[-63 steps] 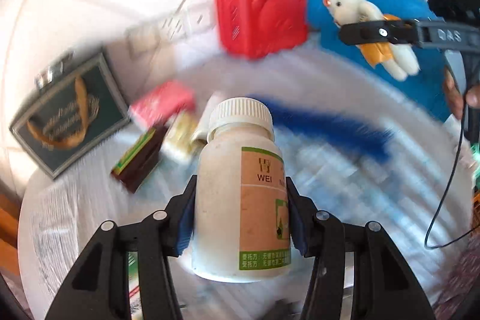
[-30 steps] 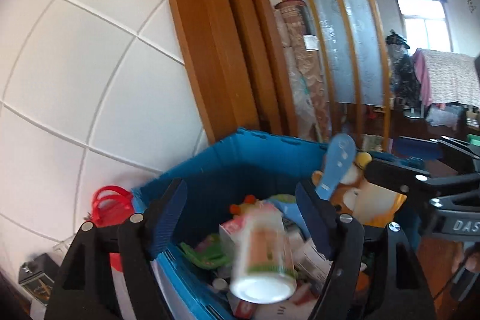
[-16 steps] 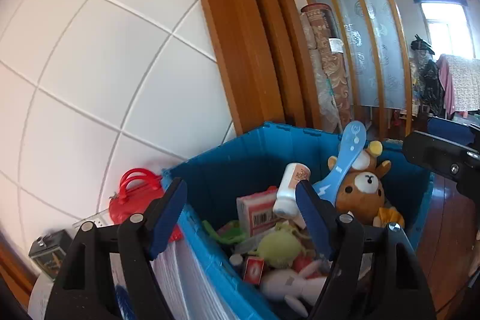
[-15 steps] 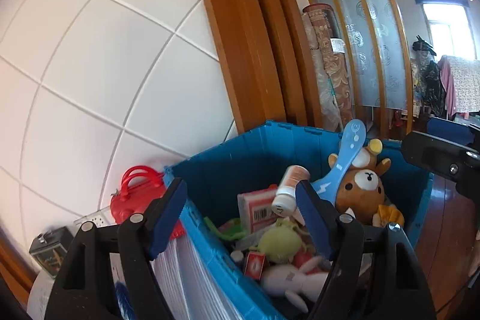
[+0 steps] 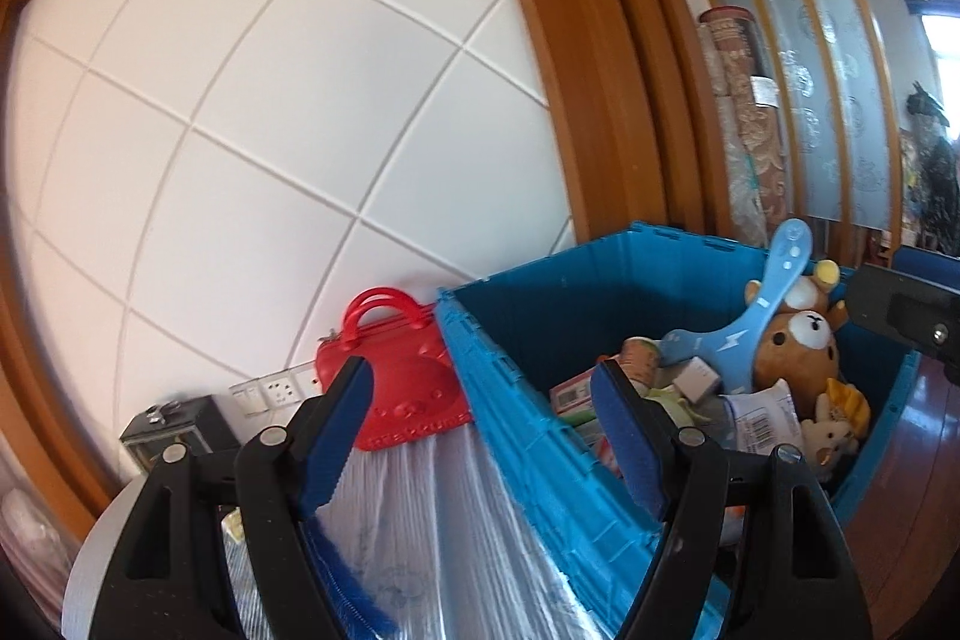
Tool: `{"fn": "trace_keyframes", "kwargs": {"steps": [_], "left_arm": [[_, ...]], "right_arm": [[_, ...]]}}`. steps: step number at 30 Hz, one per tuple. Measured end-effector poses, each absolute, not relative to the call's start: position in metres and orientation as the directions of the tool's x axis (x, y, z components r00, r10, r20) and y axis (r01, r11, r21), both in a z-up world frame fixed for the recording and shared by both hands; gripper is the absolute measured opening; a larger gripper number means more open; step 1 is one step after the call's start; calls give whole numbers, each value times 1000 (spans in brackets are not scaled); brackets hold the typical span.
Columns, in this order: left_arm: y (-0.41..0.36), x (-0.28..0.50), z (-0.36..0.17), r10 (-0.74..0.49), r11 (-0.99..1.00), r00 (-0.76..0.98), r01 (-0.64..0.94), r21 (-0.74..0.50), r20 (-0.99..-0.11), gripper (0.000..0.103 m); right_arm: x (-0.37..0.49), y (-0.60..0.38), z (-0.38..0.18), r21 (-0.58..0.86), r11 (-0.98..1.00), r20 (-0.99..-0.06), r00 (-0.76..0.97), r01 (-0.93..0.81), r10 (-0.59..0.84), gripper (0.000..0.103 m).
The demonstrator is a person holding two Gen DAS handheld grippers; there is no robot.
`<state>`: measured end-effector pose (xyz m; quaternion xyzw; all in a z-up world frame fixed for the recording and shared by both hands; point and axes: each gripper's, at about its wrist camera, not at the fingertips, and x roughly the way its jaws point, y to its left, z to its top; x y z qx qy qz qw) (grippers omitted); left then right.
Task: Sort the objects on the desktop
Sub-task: 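Move both tools back over the remaining items on the bed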
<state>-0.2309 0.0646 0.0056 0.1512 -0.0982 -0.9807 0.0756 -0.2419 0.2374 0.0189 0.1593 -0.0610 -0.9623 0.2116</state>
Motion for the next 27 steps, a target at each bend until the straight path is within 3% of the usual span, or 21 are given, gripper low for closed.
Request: {"fn": "trace_keyframes", "kwargs": {"steps": [20, 27], "left_arm": [[-12, -199, -10, -314, -948, -898, 279, 152, -308, 75], [-50, -198, -46, -272, -960, -870, 275, 53, -410, 75]], "right_arm": [[-232, 171, 23, 183, -812, -272, -765, 554, -584, 92], [-229, 150, 21, 186, -773, -262, -727, 607, -634, 92]]}}
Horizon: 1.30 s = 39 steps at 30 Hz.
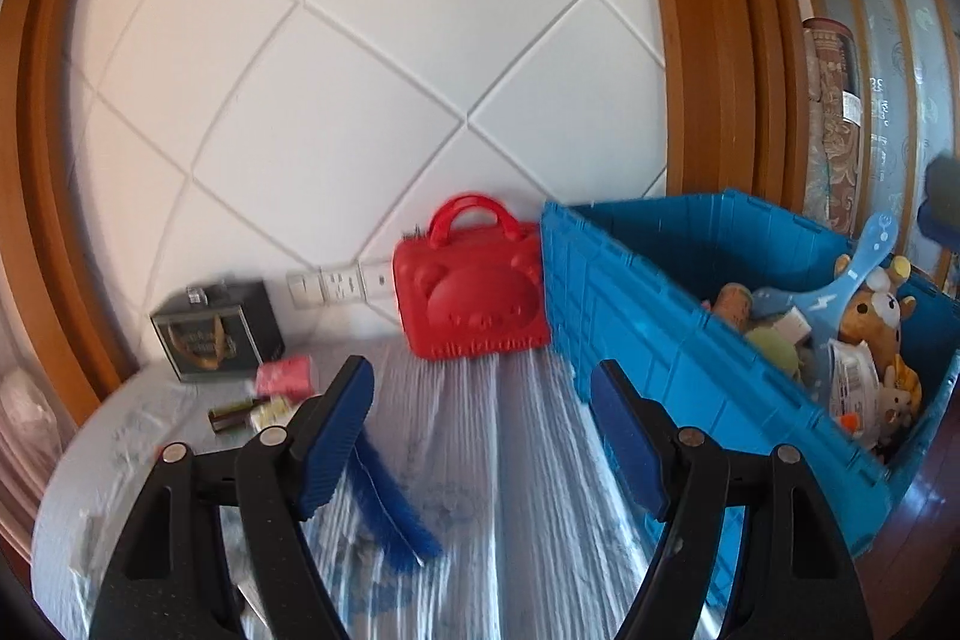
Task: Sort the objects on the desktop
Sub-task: 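Move both tools back over the remaining items on the bed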
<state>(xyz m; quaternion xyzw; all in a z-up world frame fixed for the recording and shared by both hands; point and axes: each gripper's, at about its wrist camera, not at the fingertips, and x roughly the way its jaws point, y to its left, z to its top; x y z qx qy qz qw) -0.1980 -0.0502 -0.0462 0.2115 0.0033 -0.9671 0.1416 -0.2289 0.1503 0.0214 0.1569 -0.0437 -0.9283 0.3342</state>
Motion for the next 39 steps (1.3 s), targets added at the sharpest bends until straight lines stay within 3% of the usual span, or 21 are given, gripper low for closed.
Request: {"fn": "trace_keyframes", "kwargs": {"steps": [6, 11, 22, 34, 39], "left_arm": [[-103, -169, -83, -376, -919, -834, 392, 46, -404, 75], [-167, -148, -114, -463, -871, -752, 483, 86, -469, 75], [-342, -84, -169, -497, -853, -671, 493, 171, -549, 75], [-522, -106, -215, -467, -859, -559, 471, 201, -685, 75], [-581, -139, -257, -273, -915, -572, 404, 24, -774, 75]], "right_arm": [[-225, 123, 9, 169, -738, -264, -691, 654, -673, 95], [-223, 79, -6, 158, -713, -318, -648, 683, -692, 95], [-202, -91, -57, 113, -630, -461, -521, 768, -718, 95], [-204, -288, -156, 115, -465, -629, -298, 878, -718, 95], [-231, -346, -189, 102, -404, -699, -223, 909, -679, 95]]}}
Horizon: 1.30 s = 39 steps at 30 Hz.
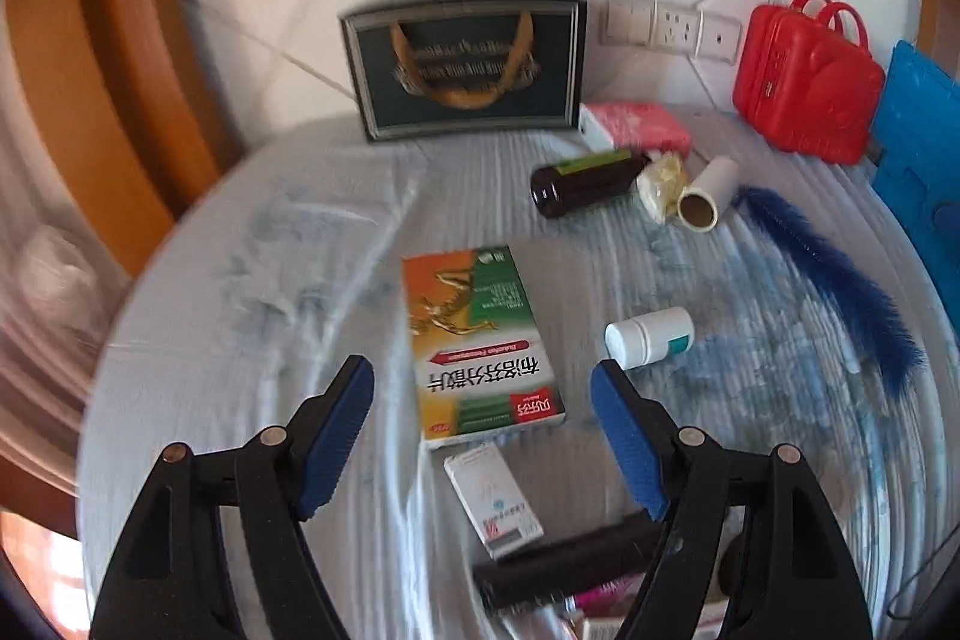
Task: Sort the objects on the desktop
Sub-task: 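Move both tools back over the remaining items on the bed, then grasp the green-orange medicine box with the left gripper while the right grasps a white pill bottle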
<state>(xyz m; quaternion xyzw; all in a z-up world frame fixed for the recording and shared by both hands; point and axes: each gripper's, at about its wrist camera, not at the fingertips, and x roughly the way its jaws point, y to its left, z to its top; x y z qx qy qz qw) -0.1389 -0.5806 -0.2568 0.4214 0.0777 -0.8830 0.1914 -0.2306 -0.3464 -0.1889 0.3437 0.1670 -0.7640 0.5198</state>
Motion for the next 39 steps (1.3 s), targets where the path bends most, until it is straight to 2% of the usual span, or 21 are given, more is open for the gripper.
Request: {"fn": "trace_keyframes", "kwargs": {"steps": [5, 12, 18, 22, 24, 28, 30, 32, 36, 38, 39], "left_arm": [[-618, -167, -303, -158, -918, -485, 392, -53, -860, 75], [-614, -197, -331, -109, -938, -467, 340, -65, -877, 75], [-610, -207, -334, -177, -937, -442, 350, 12, -879, 75], [-616, -209, -333, -212, -901, -394, 433, 23, -894, 76], [-621, -213, -334, -225, -878, -370, 477, 23, -901, 83], [-627, -220, -338, -252, -856, -331, 515, 50, -909, 89], [-629, -221, -343, -251, -864, -316, 499, 65, -915, 95], [-637, -218, -350, -203, -864, -309, 503, 22, -929, 95], [-646, -204, -353, -183, -860, -326, 510, -9, -928, 95], [-648, -203, -357, -170, -868, -323, 497, -14, -931, 95], [-648, -202, -357, -167, -877, -337, 481, -17, -926, 94]], "right_arm": [[-250, -396, -228, 69, -295, -758, -142, 953, -637, 95], [-281, -441, -266, 110, -262, -790, -76, 959, -608, 95], [-283, -461, -284, 90, -148, -819, -11, 985, -573, 95], [-276, -484, -302, 50, 6, -857, 46, 999, -513, 95], [-273, -495, -311, 25, 73, -873, 57, 997, -484, 95], [-267, -511, -331, -54, 194, -904, 35, 980, -426, 93], [-266, -517, -341, -83, 233, -920, 16, 969, -391, 81], [-264, -521, -351, -118, 250, -932, -20, 961, -361, 75], [-266, -521, -351, -95, 211, -929, -11, 973, -369, 44], [-272, -519, -351, -78, 155, -923, -12, 985, -384, 35], [-275, -519, -351, -64, 124, -921, -11, 990, -389, 35]]}}
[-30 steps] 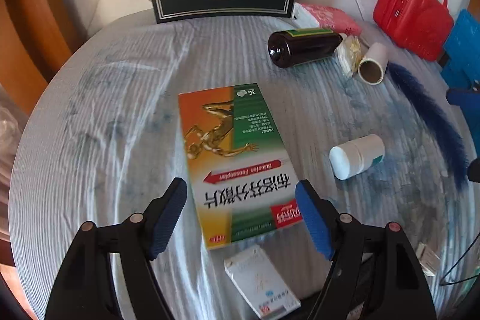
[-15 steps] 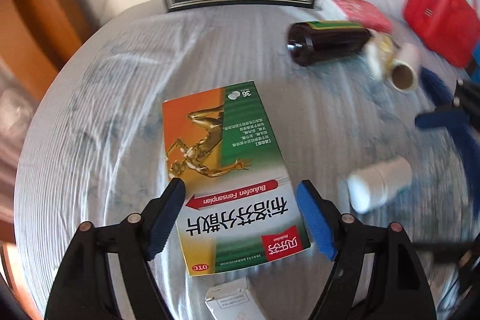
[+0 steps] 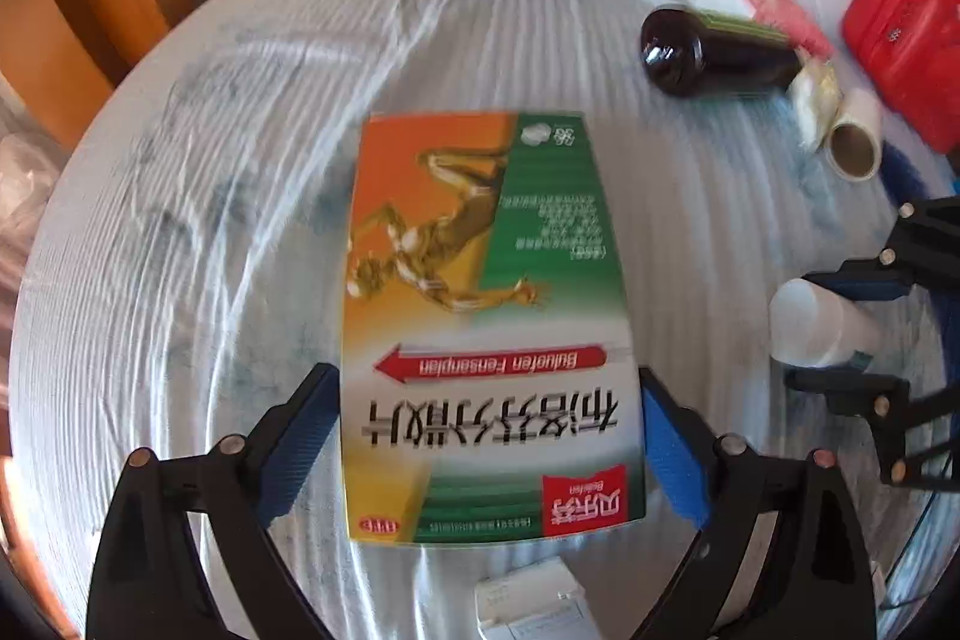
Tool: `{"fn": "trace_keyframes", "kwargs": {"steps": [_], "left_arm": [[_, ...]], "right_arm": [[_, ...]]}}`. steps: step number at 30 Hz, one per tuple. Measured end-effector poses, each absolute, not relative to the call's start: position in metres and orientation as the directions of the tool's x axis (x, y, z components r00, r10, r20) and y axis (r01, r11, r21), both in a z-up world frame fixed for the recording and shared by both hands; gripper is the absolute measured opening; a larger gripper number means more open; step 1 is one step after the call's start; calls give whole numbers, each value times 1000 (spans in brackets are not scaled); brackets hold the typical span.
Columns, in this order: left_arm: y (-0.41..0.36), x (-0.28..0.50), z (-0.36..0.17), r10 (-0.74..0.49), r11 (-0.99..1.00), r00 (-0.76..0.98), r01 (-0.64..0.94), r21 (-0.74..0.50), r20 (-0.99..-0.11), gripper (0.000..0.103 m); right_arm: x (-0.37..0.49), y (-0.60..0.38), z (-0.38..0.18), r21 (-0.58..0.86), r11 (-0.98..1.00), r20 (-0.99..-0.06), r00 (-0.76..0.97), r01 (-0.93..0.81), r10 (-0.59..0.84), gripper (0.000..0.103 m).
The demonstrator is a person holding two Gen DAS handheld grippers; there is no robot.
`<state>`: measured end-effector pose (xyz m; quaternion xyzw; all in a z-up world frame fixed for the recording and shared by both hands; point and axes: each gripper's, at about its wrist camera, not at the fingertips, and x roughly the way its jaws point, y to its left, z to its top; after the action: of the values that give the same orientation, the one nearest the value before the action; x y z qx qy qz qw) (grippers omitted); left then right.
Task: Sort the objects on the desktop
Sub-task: 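Carry the medicine box and pill bottle to the blue crate and release them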
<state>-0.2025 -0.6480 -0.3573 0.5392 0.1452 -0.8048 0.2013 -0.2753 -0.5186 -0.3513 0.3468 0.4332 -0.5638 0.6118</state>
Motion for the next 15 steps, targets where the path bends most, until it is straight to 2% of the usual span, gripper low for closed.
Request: {"fn": "trace_keyframes", "kwargs": {"steps": [3, 10, 15], "left_arm": [[-647, -203, -356, -166, -896, -345, 443, -4, -924, 88], [-632, -194, -338, -216, -912, -412, 409, 33, -885, 87], [-616, -186, -312, -235, -925, -468, 376, 49, -852, 87]], "right_arm": [[-285, -513, -351, -24, 33, -910, -8, 999, -414, 35], [-298, -483, -319, 47, -119, -857, -21, 992, -515, 35], [-286, -457, -283, 41, -186, -817, -74, 982, -572, 35]]}}
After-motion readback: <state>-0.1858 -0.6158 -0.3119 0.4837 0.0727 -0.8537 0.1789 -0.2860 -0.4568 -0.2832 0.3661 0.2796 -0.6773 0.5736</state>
